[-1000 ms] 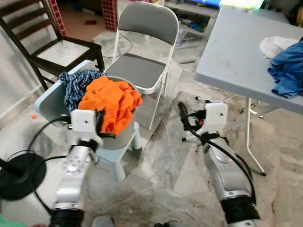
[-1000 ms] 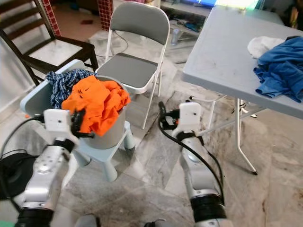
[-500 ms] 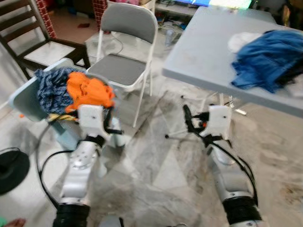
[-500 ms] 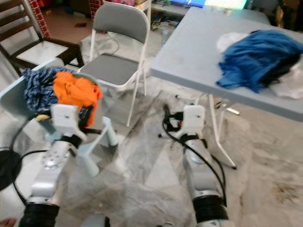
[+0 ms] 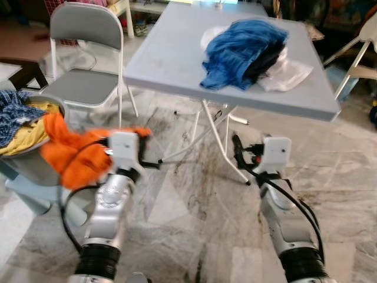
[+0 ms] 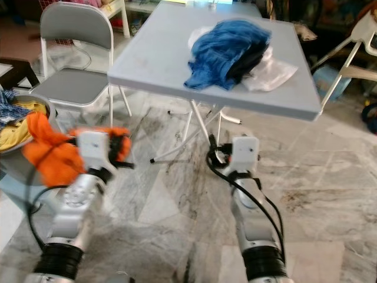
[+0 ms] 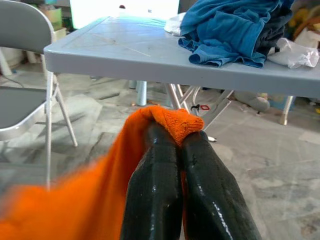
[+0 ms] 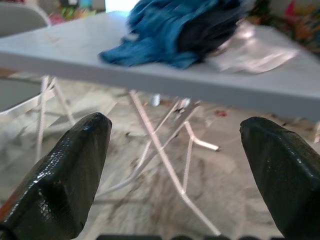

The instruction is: Hang hanger

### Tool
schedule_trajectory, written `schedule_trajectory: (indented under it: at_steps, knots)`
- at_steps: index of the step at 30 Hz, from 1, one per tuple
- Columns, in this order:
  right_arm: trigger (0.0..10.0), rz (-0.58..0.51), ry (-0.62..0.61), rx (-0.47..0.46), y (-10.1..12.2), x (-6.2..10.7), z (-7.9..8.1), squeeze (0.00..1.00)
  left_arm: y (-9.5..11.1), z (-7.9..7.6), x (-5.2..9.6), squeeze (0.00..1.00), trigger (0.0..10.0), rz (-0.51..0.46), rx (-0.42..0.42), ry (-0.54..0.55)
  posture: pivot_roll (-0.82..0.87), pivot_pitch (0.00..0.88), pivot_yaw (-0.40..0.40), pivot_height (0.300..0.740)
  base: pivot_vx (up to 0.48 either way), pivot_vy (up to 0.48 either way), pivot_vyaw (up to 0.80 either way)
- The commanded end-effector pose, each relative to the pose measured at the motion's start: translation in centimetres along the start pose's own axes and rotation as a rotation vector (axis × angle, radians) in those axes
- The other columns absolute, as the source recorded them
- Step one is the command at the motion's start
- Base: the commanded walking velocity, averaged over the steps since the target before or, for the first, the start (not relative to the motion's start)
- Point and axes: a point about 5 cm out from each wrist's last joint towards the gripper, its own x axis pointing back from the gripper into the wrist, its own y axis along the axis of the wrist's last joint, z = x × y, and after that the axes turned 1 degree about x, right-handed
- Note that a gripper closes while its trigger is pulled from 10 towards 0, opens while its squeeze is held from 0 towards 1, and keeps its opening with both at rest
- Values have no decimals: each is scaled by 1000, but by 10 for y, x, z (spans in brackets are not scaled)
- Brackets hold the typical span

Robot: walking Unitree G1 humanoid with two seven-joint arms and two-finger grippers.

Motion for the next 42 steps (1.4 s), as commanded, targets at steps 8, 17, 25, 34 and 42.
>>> schedule_trajectory:
  at_steps: [8,17,25,34,42]
  knots:
    - [10000,89,-31,-19,-24,10,-5,0,-48,12,4,0,10000,179,-17,9,119,102,-14,740,0,0,0]
    - [10000,223,-108,-24,-63,31,-22,0,-89,0,16,0,10000,362,29,-38,31,87,-6,740,0,0,0]
    - [10000,252,-130,-29,-71,46,-27,0,-92,-8,14,0,10000,359,56,-86,-8,110,-12,740,0,0,0]
    - [10000,256,-145,-54,-79,58,-20,0,-112,5,35,0,10000,432,91,-123,5,118,-1,740,233,0,0]
    - [10000,336,-115,-54,-96,55,-22,0,-130,18,56,0,10000,510,68,-72,55,99,-6,740,420,0,-572]
